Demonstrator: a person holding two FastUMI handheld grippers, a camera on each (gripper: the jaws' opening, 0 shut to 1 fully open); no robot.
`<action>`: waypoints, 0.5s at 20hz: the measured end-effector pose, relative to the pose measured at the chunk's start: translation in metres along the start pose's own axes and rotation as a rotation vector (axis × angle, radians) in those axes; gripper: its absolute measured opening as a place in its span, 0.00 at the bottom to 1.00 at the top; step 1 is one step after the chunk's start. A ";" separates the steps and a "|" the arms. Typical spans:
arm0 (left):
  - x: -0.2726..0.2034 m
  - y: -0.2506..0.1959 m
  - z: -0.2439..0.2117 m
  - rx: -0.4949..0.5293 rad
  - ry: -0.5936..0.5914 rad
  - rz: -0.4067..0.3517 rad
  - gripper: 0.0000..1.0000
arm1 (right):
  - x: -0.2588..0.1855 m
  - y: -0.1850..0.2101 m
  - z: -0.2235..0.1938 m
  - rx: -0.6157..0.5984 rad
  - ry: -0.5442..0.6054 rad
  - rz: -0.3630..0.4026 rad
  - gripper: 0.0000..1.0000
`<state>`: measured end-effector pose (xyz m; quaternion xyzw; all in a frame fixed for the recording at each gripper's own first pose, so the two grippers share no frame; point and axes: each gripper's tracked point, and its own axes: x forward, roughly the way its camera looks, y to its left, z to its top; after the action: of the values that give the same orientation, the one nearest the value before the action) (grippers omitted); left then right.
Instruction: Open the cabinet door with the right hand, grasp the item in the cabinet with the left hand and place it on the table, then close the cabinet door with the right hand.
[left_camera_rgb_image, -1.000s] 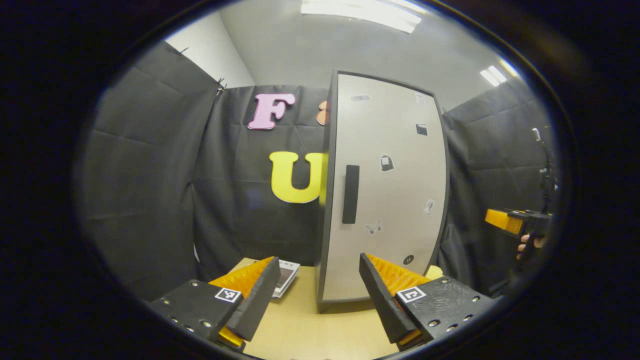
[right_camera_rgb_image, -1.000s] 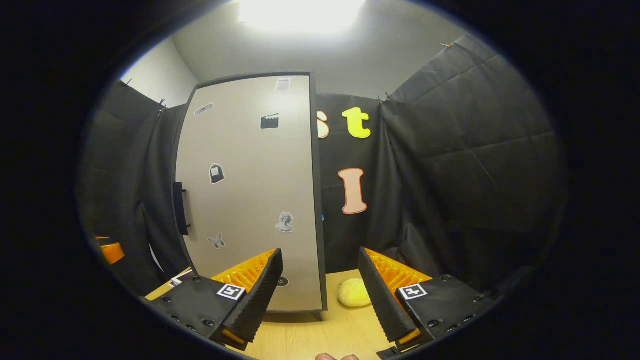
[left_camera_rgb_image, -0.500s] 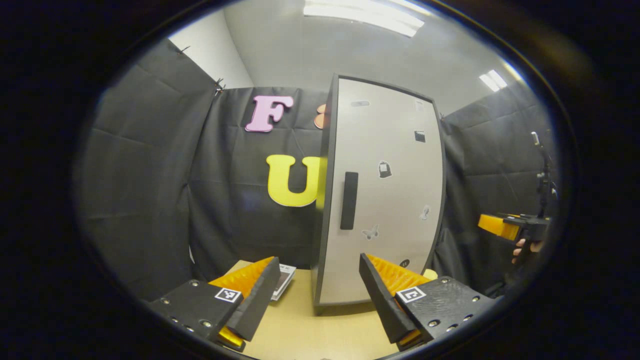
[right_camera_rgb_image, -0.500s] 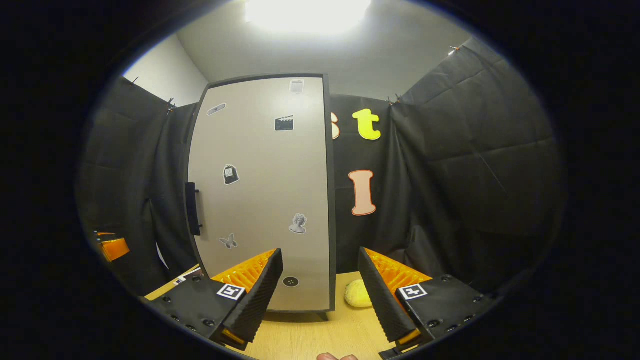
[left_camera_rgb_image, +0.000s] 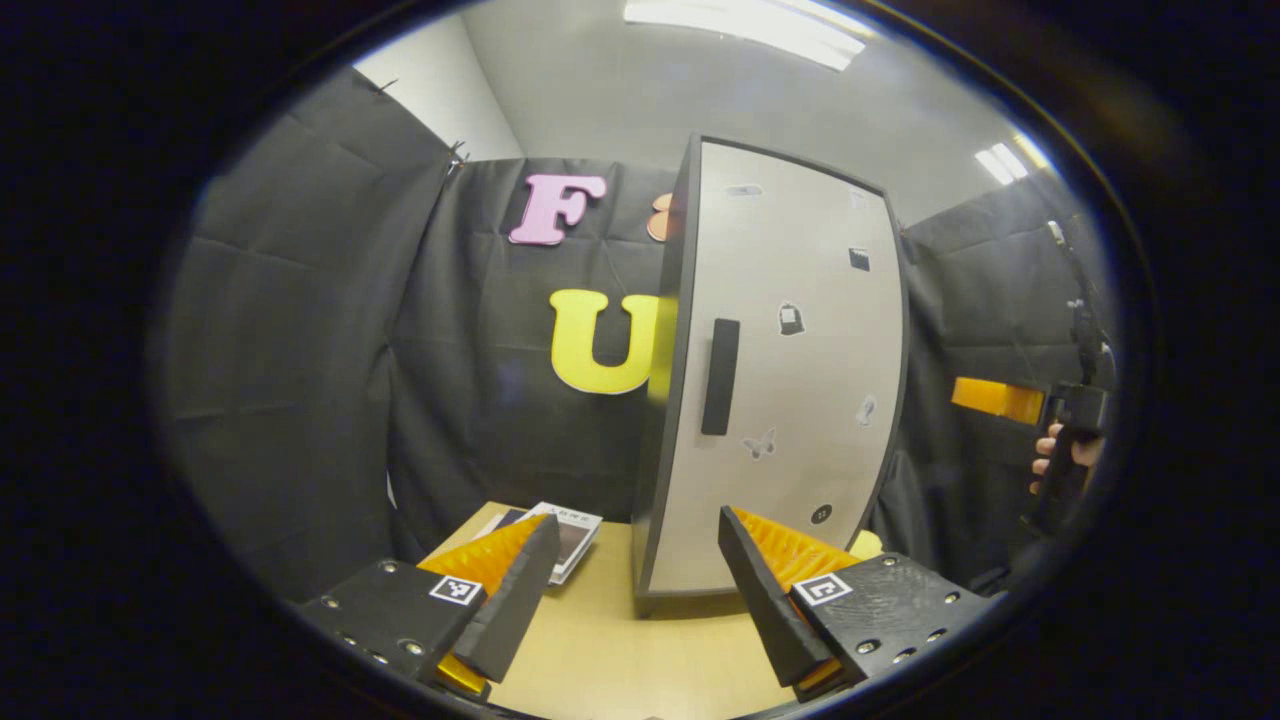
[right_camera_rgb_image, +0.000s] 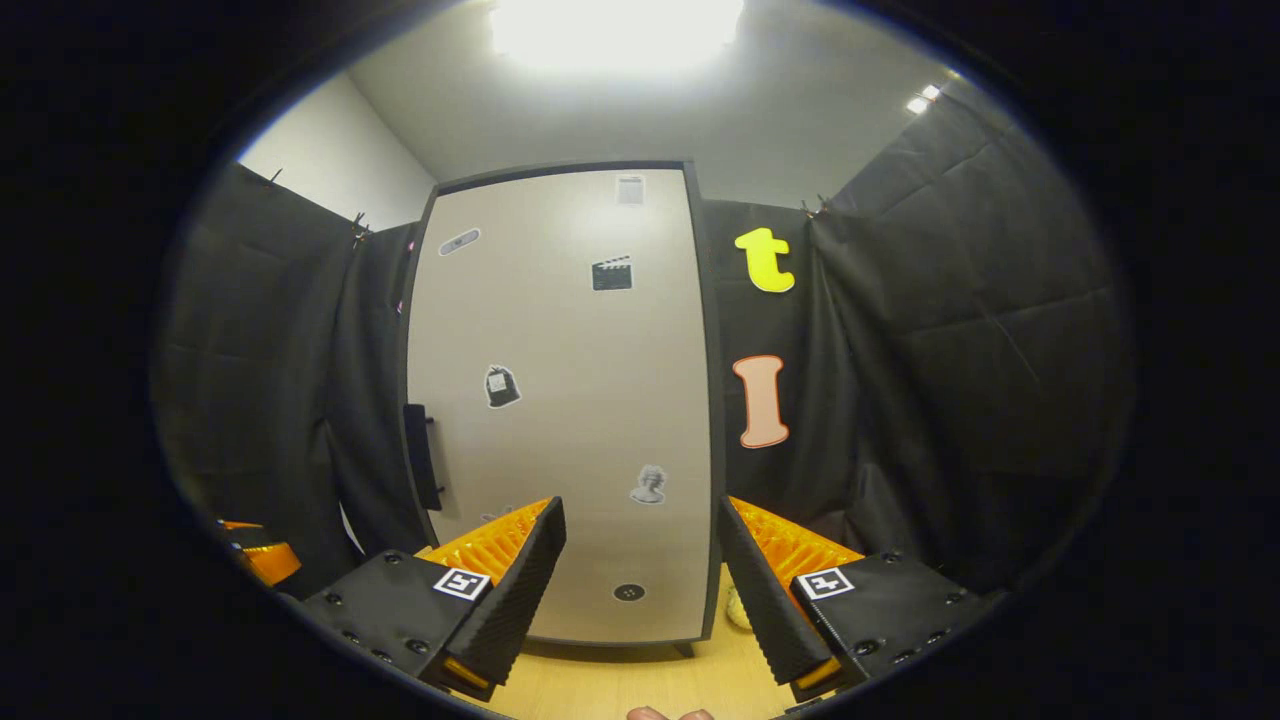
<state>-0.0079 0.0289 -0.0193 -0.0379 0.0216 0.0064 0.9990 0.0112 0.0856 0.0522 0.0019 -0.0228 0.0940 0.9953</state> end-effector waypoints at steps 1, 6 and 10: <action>0.000 0.003 -0.001 -0.004 0.005 0.005 0.95 | 0.006 0.012 0.003 0.007 0.010 0.026 0.95; -0.004 0.023 -0.011 -0.003 0.032 0.036 0.95 | 0.036 0.069 0.031 -0.026 -0.022 0.120 0.93; -0.010 0.040 -0.013 -0.027 0.038 0.064 0.96 | 0.064 0.118 0.048 -0.054 -0.062 0.189 0.93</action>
<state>-0.0186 0.0674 -0.0346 -0.0506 0.0417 0.0382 0.9971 0.0496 0.2130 0.1028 -0.0240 -0.0561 0.1869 0.9805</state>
